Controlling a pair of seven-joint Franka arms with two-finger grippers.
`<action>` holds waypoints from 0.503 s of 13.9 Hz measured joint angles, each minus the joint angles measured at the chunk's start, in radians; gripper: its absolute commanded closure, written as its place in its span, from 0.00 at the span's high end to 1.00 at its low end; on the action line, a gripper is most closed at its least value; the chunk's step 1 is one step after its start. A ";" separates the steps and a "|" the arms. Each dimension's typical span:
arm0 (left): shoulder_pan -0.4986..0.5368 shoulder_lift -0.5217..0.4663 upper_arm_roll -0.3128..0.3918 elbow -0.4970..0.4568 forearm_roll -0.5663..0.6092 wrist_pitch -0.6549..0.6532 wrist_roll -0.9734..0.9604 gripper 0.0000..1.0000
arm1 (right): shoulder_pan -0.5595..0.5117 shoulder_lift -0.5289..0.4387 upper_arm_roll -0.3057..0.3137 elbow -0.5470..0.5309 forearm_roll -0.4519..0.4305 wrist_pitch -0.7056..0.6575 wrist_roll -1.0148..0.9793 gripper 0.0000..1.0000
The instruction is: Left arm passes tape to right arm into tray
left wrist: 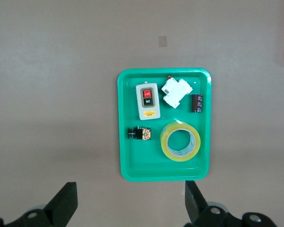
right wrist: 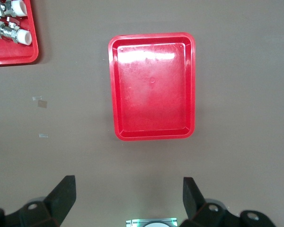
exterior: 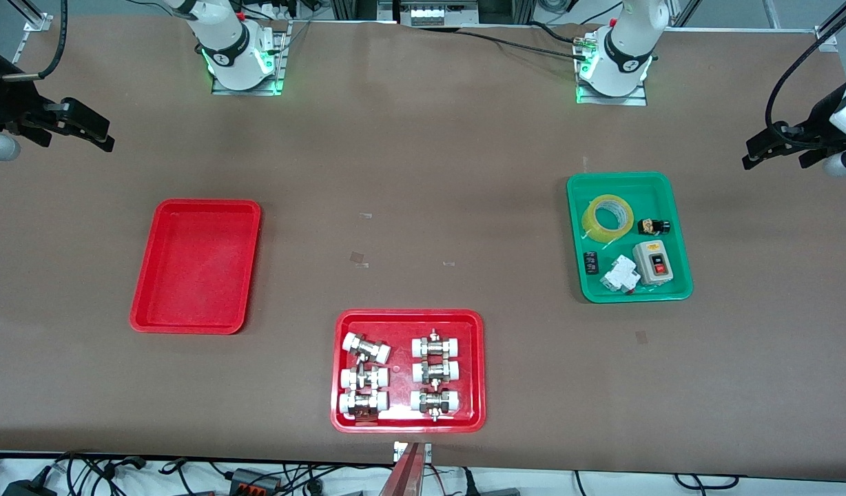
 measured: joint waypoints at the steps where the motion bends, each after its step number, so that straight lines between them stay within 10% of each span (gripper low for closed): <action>1: 0.000 0.000 0.000 0.000 0.000 0.000 0.000 1.00 | -0.001 0.000 0.000 0.000 0.000 0.000 0.000 1.00; 7: 0.002 0.000 0.000 0.000 -0.001 0.000 0.000 1.00 | -0.002 0.002 0.000 0.000 -0.005 -0.015 0.002 1.00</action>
